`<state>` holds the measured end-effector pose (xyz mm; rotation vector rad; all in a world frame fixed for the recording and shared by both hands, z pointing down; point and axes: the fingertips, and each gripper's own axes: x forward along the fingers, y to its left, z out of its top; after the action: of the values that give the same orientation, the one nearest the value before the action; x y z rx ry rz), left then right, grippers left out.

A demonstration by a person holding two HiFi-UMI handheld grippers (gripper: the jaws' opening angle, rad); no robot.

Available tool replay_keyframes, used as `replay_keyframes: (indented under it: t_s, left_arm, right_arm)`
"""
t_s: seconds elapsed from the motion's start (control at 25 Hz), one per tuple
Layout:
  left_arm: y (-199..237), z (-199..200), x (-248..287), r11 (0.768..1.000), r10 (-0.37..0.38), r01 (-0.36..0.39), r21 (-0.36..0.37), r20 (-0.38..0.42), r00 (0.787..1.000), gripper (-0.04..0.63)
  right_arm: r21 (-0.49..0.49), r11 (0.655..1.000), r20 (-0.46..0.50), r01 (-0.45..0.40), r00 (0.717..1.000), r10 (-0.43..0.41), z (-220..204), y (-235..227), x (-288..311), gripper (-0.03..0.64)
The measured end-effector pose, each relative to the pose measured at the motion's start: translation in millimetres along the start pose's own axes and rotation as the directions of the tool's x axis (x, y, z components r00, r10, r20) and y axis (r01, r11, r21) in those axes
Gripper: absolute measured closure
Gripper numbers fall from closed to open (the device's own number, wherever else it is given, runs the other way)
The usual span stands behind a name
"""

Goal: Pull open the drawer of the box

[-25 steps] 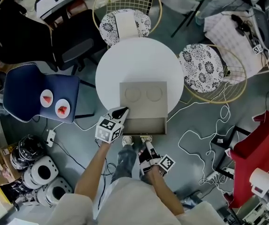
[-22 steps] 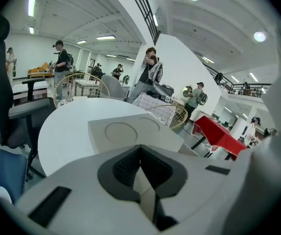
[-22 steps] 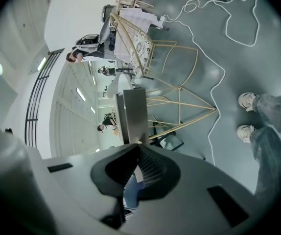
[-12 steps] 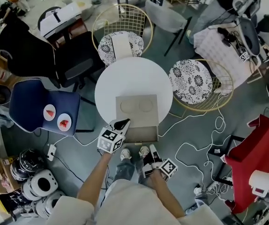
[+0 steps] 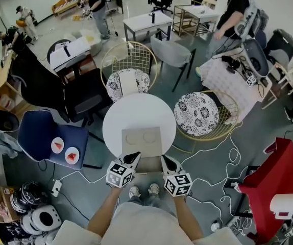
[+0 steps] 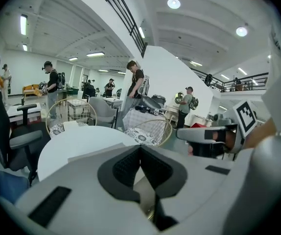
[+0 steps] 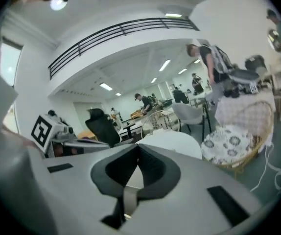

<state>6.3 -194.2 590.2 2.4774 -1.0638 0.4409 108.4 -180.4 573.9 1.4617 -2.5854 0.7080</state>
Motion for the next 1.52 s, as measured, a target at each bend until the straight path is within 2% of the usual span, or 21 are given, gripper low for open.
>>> replay_keyframes:
  t_s: [0.16, 0.32, 0.6, 0.88, 1.2, 1.52]
  left_arm:
    - [-22.8, 16.1, -7.2, 1.000, 0.015, -0.016, 0.021, 0.047, 0.999, 0.583]
    - [-39.3, 21.9, -13.2, 0.999, 0.024, -0.026, 0.028, 0.074, 0.997, 0.584]
    - [-58.4, 17.0, -34.1, 0.999, 0.027, -0.030, 0.023, 0.115, 0.993, 0.584]
    - [-74.3, -0.2, -65.3, 0.999, 0.022, -0.027, 0.036, 0.124, 0.992, 0.583]
    - [-107.0, -43.6, -144.9, 0.999, 0.017, -0.024, 0.045, 0.143, 0.990, 0.583]
    - [-150.8, -86.7, -204.0, 0.999, 0.006, -0.014, 0.050, 0.158, 0.987, 0.584]
  right_arm:
    - [-0.236, 0.971, -0.003, -0.027, 1.000, 0.027, 18.7, 16.1, -9.3, 0.601]
    - [-0.360, 0.931, -0.012, -0.065, 0.998, 0.065, 24.8, 31.2, -14.9, 0.601]
    - [-0.403, 0.909, -0.023, -0.106, 0.994, 0.105, 16.0, 55.2, -31.2, 0.601]
    - [-0.399, 0.908, -0.032, -0.127, 0.992, 0.124, -10.1, 91.4, -55.7, 0.601]
    - [-0.391, 0.915, 0.001, -0.103, 0.994, 0.112, -41.3, 161.1, -112.0, 0.601]
    - [-0.398, 0.914, 0.024, -0.075, 0.996, 0.092, -73.8, 208.0, -170.2, 0.601]
